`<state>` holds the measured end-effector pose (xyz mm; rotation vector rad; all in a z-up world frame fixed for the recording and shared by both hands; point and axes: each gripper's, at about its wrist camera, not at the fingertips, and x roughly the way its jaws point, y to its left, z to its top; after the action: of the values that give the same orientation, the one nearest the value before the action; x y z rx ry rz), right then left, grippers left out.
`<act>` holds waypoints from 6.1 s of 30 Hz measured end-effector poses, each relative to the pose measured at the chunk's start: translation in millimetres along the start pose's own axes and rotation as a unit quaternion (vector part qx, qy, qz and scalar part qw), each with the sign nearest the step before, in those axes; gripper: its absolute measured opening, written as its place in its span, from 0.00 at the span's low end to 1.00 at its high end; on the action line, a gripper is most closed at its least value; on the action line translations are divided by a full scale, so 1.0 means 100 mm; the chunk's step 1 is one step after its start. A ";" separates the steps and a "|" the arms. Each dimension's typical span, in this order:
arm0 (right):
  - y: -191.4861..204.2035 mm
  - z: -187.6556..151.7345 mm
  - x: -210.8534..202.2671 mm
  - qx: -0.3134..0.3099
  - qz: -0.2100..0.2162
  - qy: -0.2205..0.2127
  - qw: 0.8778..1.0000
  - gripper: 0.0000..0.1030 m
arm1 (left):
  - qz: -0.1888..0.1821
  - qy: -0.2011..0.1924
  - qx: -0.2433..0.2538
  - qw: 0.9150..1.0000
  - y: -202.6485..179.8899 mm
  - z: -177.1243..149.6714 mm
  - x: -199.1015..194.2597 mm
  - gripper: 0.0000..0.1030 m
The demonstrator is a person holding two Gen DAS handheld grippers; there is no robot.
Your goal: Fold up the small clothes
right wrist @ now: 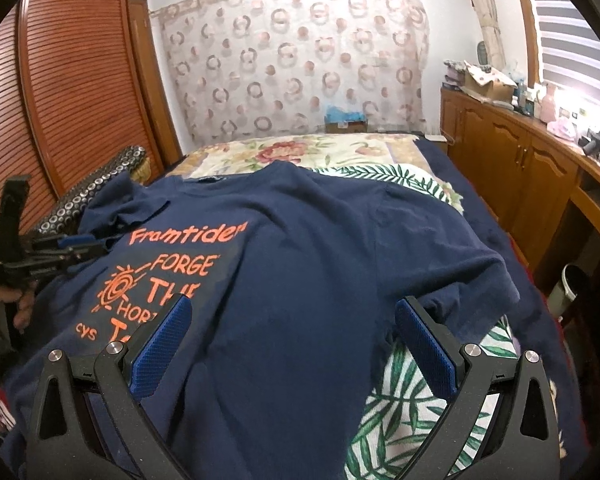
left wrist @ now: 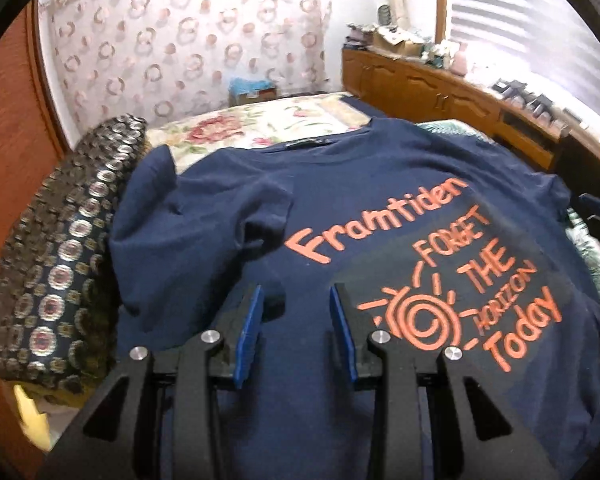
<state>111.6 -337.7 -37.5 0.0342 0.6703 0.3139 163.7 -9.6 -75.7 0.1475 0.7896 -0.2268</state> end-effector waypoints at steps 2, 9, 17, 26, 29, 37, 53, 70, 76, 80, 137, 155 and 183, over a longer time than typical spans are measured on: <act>-0.03 -0.02 -0.01 0.000 -0.001 0.003 1.000 1.00 | 0.006 0.007 0.004 1.000 0.00 0.01 0.04 0.32; -0.03 -0.09 -0.01 -0.006 -0.012 0.016 1.000 1.00 | -0.012 0.041 -0.025 0.999 0.19 0.06 0.36 0.31; 0.02 -0.18 0.05 -0.021 -0.016 0.033 0.999 1.00 | -0.008 0.012 -0.013 1.000 0.24 0.12 0.21 0.00; 0.00 -0.20 0.07 -0.016 -0.019 0.038 0.999 1.00 | -0.032 -0.014 -0.006 0.999 0.06 0.03 -0.21 0.03; -0.01 -0.20 0.06 -0.016 -0.019 0.039 0.999 1.00 | -0.050 -0.011 -0.009 0.999 0.02 -0.02 -0.26 0.12; -0.02 -0.20 0.08 -0.018 -0.024 0.038 0.999 1.00 | -0.053 0.010 -0.014 0.998 -0.11 -0.07 -0.10 0.29; -0.06 -0.20 0.07 -0.010 -0.025 0.038 0.999 1.00 | -0.025 0.033 0.006 0.999 -0.23 -0.11 0.15 0.32; -1.20 0.02 -0.10 0.036 -0.112 0.044 0.992 0.83 | -0.021 0.033 0.005 0.999 -0.25 -0.10 0.15 0.36; -1.41 0.06 0.09 0.056 -0.095 0.076 0.991 0.76 | -0.021 0.033 0.006 0.999 -0.24 -0.10 0.15 0.37; -1.46 0.08 0.26 0.064 -0.083 0.097 0.990 0.71 | -0.026 0.033 0.002 0.999 -0.22 -0.10 0.16 0.37; -0.38 0.45 0.98 -0.057 -0.013 0.129 0.990 0.20 | -0.021 0.033 -0.003 0.999 -0.27 -0.10 0.18 0.44; 0.46 1.09 1.15 -0.114 0.060 0.080 0.988 0.05 | -0.020 0.034 -0.008 0.999 -0.25 -0.10 0.17 0.47; -0.32 0.55 1.23 -0.088 -0.029 0.132 0.987 0.53 | -0.026 0.036 -0.009 0.999 -0.24 -0.11 0.16 0.48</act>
<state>244.8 -328.2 -73.4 -0.1974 0.9018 0.3231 160.7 -32.9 -96.4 0.1185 0.8676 -0.2650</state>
